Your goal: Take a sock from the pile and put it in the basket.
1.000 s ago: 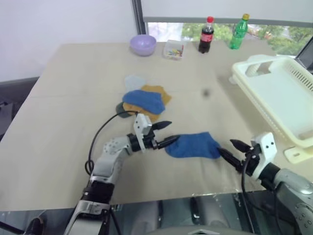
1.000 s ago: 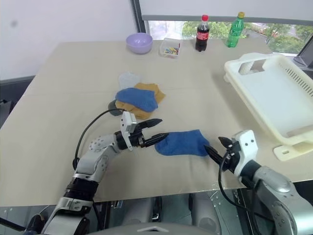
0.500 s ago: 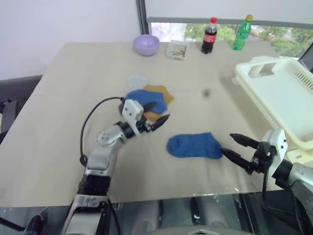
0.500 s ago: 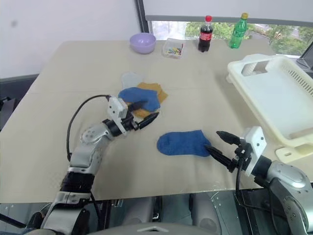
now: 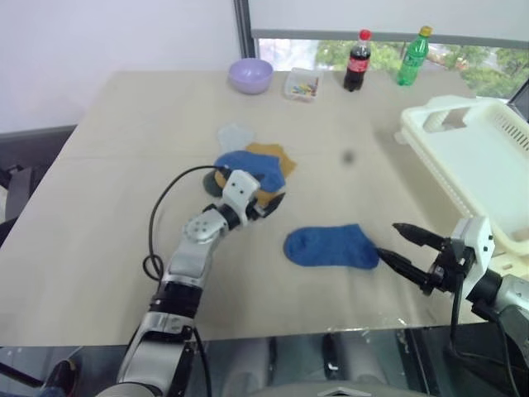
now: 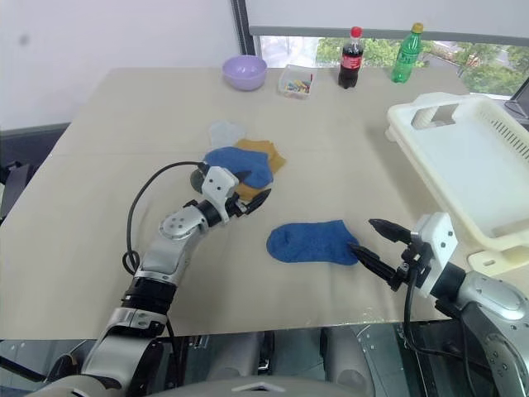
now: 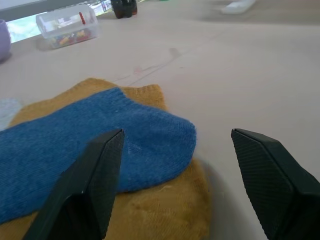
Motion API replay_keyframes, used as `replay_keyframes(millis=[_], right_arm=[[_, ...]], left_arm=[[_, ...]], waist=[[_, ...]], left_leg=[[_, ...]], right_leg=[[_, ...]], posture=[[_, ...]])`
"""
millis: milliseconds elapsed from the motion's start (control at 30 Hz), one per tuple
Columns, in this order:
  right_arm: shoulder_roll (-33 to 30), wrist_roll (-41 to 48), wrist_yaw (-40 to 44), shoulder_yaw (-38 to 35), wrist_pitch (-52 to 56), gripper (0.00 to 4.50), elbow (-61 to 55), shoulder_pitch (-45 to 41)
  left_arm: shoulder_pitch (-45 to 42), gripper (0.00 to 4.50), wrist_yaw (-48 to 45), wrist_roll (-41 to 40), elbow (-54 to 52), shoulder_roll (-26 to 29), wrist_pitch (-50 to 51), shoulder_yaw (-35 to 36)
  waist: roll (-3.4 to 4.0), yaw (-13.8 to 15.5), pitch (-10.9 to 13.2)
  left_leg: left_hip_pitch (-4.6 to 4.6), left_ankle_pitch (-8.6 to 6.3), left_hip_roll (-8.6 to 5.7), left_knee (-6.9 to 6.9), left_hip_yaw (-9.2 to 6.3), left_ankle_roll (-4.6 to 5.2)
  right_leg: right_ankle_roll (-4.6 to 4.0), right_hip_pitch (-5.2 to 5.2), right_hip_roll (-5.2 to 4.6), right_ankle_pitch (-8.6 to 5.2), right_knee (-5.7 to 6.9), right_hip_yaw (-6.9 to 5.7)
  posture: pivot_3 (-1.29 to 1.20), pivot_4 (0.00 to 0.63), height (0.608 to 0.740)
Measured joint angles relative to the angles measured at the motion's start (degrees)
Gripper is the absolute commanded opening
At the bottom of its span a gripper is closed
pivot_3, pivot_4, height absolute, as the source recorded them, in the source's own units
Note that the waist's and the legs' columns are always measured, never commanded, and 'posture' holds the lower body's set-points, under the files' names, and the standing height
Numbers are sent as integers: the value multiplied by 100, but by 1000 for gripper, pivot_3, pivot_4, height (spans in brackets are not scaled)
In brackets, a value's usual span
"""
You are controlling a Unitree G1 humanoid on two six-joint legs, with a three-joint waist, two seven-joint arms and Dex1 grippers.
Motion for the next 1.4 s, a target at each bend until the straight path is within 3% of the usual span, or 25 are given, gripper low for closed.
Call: replay_keyframes(millis=[400,500,700,733,1400], right_arm=[[80,-32,-244,0,-131,3334,-74,161],[80,-32,-258,0,-149,3387,-74,160],[90,-34,-318,0,-197,3387,-74,159],[94,-36,-332,1,-203,3387,-74,159],[247,-238,-420,188,-230,3387,-69,151]], left_arm=[[-561,3667,666,973,427,92,267,-386],[-585,2825,763,1084,449,79,272,-432],[-585,136,839,1049,529,16,275,-419],[-585,45,842,1016,525,-7,287,-403],[-851,45,970,835,-89,-14,1175,-109]], waist=[[-1,-5,0],[-1,-2,0],[-1,-2,0],[-1,-2,0],[-1,-4,0]], left_leg=[[2,0,-1,6,0,0],[1,0,-1,8,1,0],[2,0,0,10,0,0],[1,0,0,11,0,0],[-2,0,-1,31,-1,0]], right_leg=[[1,0,1,0,9,1],[1,0,0,0,9,2],[1,0,0,0,13,1],[1,0,0,0,13,1],[2,0,0,0,26,1]], posture=[[0,150,740],[0,150,740],[0,150,740],[0,150,740],[0,150,740]])
